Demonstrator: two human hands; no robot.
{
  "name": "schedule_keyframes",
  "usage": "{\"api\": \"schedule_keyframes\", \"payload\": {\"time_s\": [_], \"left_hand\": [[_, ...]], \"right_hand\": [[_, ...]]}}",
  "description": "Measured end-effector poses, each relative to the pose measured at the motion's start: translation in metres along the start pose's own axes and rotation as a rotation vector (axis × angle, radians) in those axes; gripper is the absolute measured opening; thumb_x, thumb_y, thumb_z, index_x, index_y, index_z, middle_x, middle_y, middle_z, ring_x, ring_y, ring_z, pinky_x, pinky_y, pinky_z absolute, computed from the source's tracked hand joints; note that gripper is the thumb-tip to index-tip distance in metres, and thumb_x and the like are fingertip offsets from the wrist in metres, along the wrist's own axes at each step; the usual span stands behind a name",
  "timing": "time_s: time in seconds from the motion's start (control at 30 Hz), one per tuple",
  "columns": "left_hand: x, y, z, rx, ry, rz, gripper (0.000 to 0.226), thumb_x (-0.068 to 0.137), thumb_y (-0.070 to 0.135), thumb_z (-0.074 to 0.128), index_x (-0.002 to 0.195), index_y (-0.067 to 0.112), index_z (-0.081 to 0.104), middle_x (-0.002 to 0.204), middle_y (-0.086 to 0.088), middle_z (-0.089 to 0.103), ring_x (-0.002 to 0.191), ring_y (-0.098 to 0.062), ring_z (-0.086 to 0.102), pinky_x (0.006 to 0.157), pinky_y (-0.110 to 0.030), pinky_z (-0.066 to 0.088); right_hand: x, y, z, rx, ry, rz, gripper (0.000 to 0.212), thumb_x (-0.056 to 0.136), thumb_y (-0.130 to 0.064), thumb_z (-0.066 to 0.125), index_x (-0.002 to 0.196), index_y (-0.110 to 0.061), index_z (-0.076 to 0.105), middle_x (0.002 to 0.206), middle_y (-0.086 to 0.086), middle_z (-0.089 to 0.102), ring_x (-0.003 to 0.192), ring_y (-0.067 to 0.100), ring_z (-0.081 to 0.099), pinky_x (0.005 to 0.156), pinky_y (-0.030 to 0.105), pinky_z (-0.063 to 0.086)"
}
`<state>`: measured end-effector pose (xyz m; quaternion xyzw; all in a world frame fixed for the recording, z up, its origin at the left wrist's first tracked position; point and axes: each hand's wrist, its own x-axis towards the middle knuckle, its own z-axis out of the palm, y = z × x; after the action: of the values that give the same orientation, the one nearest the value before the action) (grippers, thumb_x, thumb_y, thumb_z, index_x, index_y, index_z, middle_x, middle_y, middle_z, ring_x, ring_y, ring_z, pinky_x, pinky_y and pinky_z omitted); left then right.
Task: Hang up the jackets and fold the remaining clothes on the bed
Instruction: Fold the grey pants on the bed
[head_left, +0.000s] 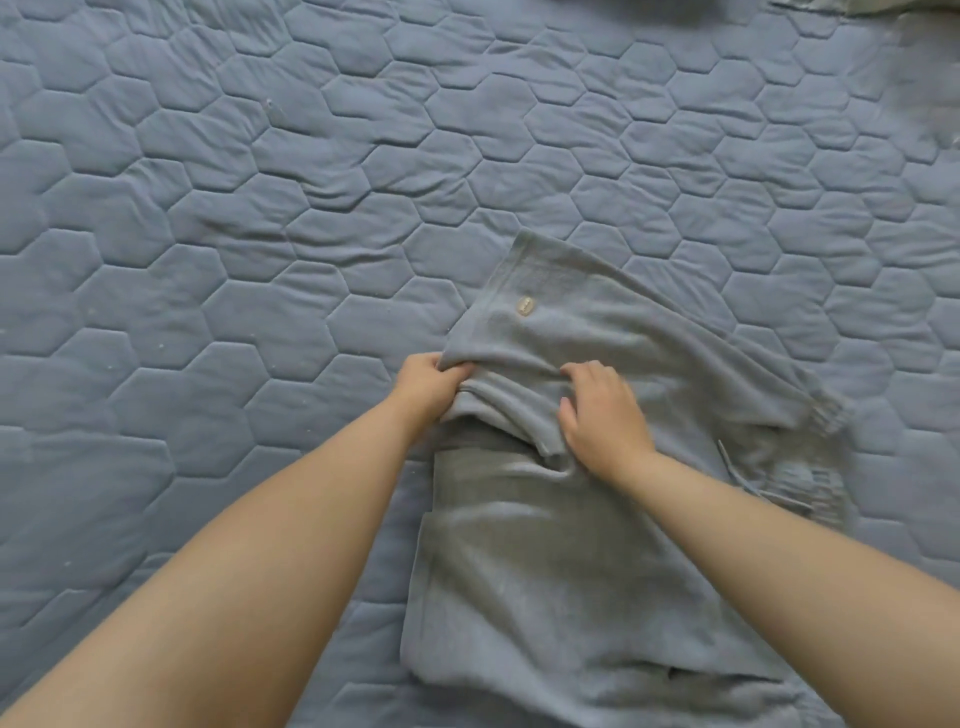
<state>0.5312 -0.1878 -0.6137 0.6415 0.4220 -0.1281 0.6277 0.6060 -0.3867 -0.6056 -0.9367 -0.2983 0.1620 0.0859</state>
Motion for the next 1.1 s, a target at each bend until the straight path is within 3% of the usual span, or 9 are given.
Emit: {"api": "schedule_keyframes", "payload": {"time_s": [0.13,0.23,0.37,0.53,0.6,0.73,0.83,1.0,1.1], "left_hand": [[-0.008,-0.014,-0.007,0.294,0.301,0.121,0.018,0.089,0.022,0.065,0.1,0.008,0.064,0.092,-0.002,0.058,0.089,-0.017,0.053,0.077,-0.027,0.04],[-0.017,-0.04,-0.016,0.16,0.322,-0.019,0.017,0.088,0.027,0.063,0.094,0.014,0.054,0.098,-0.008,0.065,0.088,-0.026,0.064,0.084,-0.037,0.052],[-0.06,-0.073,-0.015,0.108,0.144,-0.19,0.037,0.1,0.037,0.043,0.076,0.01,0.052,0.071,-0.015,0.062,0.055,-0.026,0.058,0.054,-0.031,0.047],[-0.115,-0.12,-0.013,0.16,-0.081,-0.236,0.054,0.088,0.061,0.048,0.073,0.011,0.055,0.072,-0.01,0.057,0.071,-0.024,0.056,0.074,-0.039,0.052],[-0.133,-0.133,-0.011,0.237,-0.142,-0.208,0.047,0.084,0.059,0.058,0.074,0.013,0.054,0.07,-0.003,0.057,0.069,-0.022,0.055,0.064,-0.029,0.049],[-0.153,-0.159,0.0,0.25,-0.252,-0.254,0.022,0.083,0.02,0.073,0.101,0.013,0.062,0.096,-0.002,0.066,0.084,-0.017,0.063,0.066,-0.025,0.05],[-0.163,-0.168,-0.002,0.244,-0.369,-0.38,0.018,0.083,0.002,0.065,0.099,0.006,0.06,0.095,-0.011,0.06,0.08,-0.022,0.058,0.065,-0.026,0.048],[-0.176,-0.18,-0.022,0.567,-0.482,-0.401,0.015,0.081,-0.001,0.056,0.069,0.007,0.058,0.068,-0.01,0.055,0.058,-0.019,0.053,0.05,-0.02,0.045],[-0.184,-0.184,-0.022,0.683,-0.482,-0.378,0.016,0.084,0.005,0.054,0.07,0.007,0.061,0.066,-0.008,0.058,0.054,-0.014,0.054,0.051,-0.019,0.048]], "right_hand": [[-0.027,0.001,0.011,0.054,0.016,0.207,0.048,0.094,-0.022,0.044,0.139,-0.004,0.04,0.138,0.014,0.044,0.129,0.031,0.038,0.111,0.04,0.027],[-0.06,-0.007,0.017,0.115,0.151,0.097,0.046,0.087,-0.024,0.038,0.122,0.0,0.055,0.119,0.018,0.057,0.111,0.037,0.053,0.098,0.044,0.042],[-0.12,-0.022,0.031,0.128,0.17,-0.065,0.023,0.081,-0.025,0.043,0.081,-0.008,0.058,0.075,0.009,0.056,0.071,0.03,0.054,0.067,0.033,0.036],[-0.184,-0.039,0.056,0.009,-0.172,-0.196,0.04,0.077,-0.053,0.055,0.061,-0.017,0.053,0.056,-0.001,0.053,0.054,0.02,0.055,0.047,0.025,0.037],[-0.204,-0.043,0.066,-0.123,-0.372,-0.238,0.052,0.054,-0.064,0.074,0.066,-0.018,0.055,0.063,-0.001,0.055,0.057,0.019,0.056,0.05,0.027,0.041],[-0.221,-0.049,0.077,-0.266,-0.355,-0.157,0.052,0.02,-0.019,0.089,0.058,-0.018,0.053,0.06,0.002,0.052,0.051,0.021,0.053,0.043,0.026,0.036],[-0.223,-0.045,0.081,-0.099,-0.229,-0.139,0.062,0.021,0.011,0.075,0.055,-0.021,0.034,0.049,0.001,0.037,0.041,0.02,0.037,0.045,0.017,0.012],[-0.241,-0.034,0.08,-0.241,-0.555,-0.262,0.014,0.08,0.0,0.053,0.088,-0.009,0.059,0.093,0.011,0.058,0.088,0.03,0.055,0.071,0.034,0.034],[-0.255,-0.03,0.078,-0.145,-0.498,-0.247,0.013,0.082,-0.015,0.043,0.078,-0.012,0.055,0.082,0.008,0.055,0.079,0.029,0.053,0.067,0.035,0.036]]}}
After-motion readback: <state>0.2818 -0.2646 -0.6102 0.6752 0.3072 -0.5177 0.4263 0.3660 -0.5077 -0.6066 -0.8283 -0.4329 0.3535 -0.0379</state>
